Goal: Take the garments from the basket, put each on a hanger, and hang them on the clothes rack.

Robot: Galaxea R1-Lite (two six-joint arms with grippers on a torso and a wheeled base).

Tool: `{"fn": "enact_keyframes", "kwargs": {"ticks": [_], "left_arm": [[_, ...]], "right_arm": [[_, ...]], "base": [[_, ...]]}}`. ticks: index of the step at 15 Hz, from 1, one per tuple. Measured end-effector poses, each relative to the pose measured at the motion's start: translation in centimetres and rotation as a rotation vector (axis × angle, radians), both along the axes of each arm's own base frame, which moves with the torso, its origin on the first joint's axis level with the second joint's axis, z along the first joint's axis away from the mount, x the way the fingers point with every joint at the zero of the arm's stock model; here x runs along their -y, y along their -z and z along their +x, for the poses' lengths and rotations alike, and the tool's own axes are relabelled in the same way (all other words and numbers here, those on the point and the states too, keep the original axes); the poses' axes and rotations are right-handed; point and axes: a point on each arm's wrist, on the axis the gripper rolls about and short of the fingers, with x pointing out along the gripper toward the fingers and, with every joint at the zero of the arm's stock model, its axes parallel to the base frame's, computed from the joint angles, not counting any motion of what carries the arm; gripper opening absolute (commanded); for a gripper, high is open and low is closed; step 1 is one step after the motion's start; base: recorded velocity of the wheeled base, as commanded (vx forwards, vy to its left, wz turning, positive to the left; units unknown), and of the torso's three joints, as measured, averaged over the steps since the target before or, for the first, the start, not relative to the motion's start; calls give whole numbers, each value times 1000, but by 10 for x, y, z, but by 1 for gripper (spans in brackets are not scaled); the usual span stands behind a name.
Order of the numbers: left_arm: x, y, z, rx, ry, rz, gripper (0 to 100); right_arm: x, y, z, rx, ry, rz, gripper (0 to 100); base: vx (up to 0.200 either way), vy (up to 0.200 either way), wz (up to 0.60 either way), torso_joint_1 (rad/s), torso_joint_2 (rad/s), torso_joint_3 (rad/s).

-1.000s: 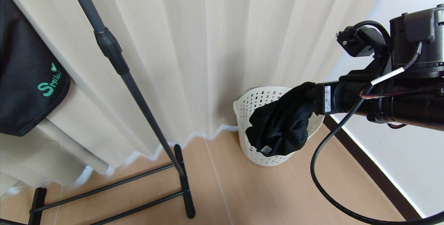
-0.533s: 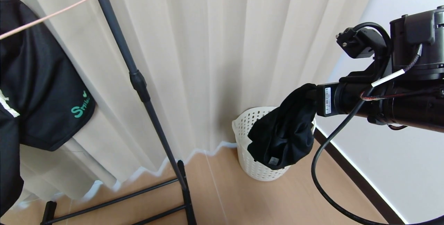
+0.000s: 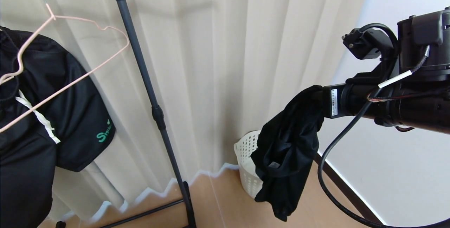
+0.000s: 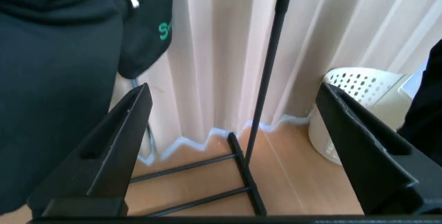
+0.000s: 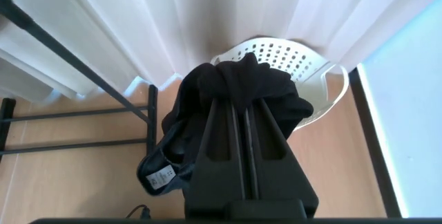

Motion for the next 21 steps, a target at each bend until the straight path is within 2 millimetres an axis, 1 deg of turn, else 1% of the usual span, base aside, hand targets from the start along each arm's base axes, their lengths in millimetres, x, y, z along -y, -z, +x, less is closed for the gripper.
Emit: {"fn": "enact_keyframes", "kwargs": {"ticks": [7, 15, 21], "left_arm": [[0, 0, 0, 1, -1, 2, 100], [0, 0, 0, 2, -2, 4, 100], [0, 0, 0, 2, -1, 5, 100]], "right_arm": [[1, 0, 0, 2, 2, -1, 0], [3, -1, -2, 5, 2, 1, 0], [3, 0, -2, 2, 2, -1, 0]], "base": [[0, 0, 0, 194, -519, -138], [0, 0, 0, 243, -577, -317], [0, 0, 0, 184, -404, -230]]}}
